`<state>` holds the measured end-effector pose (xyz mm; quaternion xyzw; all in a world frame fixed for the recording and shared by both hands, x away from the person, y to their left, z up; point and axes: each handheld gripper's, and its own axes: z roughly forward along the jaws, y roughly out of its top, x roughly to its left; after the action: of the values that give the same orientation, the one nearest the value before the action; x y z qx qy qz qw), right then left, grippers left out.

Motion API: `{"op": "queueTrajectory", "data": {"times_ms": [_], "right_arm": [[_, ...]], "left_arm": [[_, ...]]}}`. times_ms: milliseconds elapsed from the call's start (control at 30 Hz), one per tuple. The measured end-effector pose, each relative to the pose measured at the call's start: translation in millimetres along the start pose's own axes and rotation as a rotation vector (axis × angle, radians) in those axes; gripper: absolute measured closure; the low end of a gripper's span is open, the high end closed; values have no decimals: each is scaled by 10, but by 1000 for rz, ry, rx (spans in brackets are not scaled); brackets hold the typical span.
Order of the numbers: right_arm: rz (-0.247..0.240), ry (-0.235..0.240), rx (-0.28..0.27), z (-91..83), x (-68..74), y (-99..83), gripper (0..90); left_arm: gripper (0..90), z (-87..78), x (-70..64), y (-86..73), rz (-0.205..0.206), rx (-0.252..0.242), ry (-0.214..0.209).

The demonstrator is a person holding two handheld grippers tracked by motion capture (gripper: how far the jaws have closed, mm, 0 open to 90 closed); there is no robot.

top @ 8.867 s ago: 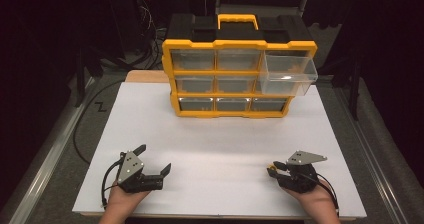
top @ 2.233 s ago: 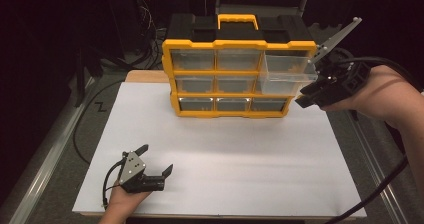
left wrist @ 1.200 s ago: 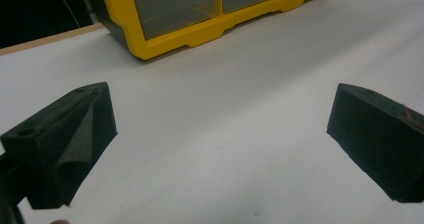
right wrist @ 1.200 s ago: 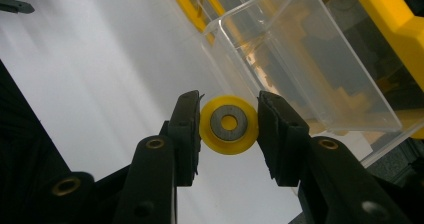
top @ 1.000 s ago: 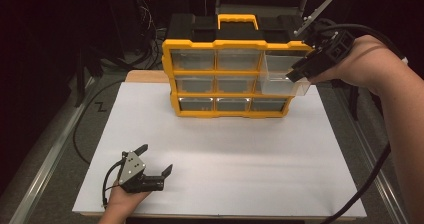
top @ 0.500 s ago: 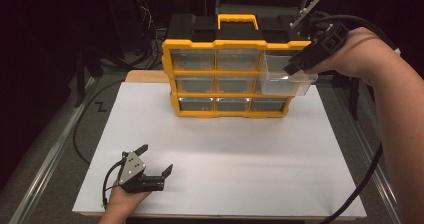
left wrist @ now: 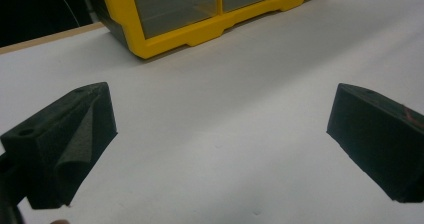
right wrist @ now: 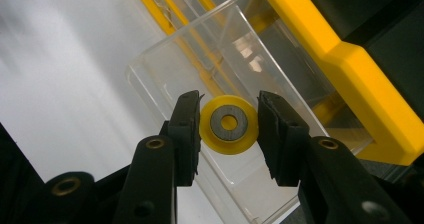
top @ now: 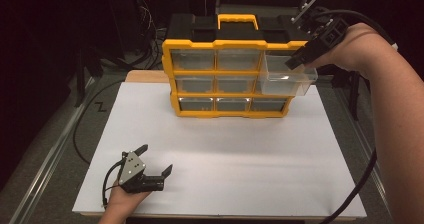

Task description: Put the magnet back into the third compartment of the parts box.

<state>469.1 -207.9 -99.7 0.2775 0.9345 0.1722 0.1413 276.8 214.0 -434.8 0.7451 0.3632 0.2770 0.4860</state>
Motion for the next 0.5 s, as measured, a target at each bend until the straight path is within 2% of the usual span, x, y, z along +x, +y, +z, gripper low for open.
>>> {"op": "queueTrajectory", "data": {"times_ms": [233, 500], "right_arm": [[6, -11, -3, -5, -37, 15, 650], [4, -16, 19, 55, -65, 26, 650]], "left_arm": [[6, 2, -1, 0, -5, -1, 2], [6, 0, -3, -1, -3, 0, 0]]}}
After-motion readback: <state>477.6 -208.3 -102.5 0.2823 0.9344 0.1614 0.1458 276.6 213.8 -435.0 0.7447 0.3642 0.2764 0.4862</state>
